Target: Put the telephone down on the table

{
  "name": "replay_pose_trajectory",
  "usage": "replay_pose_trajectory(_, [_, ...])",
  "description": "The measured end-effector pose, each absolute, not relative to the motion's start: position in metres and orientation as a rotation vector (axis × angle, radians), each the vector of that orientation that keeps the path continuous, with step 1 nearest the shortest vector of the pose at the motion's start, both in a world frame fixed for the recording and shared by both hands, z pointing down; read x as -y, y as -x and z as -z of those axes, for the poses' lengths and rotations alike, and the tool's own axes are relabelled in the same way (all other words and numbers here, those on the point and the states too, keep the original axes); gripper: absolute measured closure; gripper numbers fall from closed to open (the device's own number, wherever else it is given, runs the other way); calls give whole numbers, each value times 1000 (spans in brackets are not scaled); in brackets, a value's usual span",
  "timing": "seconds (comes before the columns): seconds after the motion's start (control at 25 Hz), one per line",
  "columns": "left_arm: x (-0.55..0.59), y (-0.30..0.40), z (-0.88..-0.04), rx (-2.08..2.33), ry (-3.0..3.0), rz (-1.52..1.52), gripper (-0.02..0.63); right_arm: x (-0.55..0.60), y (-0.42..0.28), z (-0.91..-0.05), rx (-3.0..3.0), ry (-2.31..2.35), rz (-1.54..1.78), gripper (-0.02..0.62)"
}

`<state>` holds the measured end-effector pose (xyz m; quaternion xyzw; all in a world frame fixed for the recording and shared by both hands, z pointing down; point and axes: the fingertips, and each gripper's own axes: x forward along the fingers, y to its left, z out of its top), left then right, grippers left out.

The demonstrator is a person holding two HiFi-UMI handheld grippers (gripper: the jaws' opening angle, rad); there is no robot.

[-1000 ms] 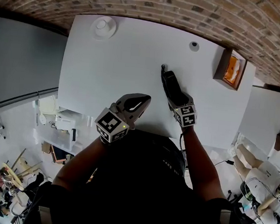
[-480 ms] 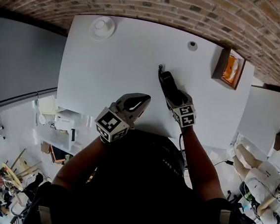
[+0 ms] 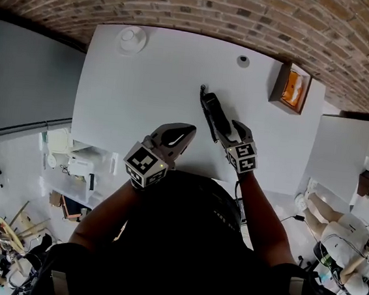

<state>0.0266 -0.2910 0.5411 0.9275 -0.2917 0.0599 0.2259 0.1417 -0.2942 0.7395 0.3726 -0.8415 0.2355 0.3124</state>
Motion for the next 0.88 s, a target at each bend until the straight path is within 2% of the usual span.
replay_pose_trajectory(0.16, [274, -41, -528, 812, -2589, -147, 598, 285, -147, -700, 2300, -1032, -552, 327])
replay_pose_trajectory(0.32, [262, -50, -508, 855, -2634, -113, 598, 274, -147, -641, 2415, -1073, -466, 415])
replay_pose_trajectory(0.36, [259, -51, -502, 876, -2644, -105, 598, 271, -147, -625, 2447, -1085, -446, 464])
replay_pose_trajectory(0.52, [245, -56, -479, 937, -2677, -71, 598, 252, -152, -568, 2559, -1092, -349, 559])
replay_pose_trajectory(0.88, [210, -47, -451, 1012, -2700, -60, 598, 221, -148, -476, 2728, -1070, -203, 580])
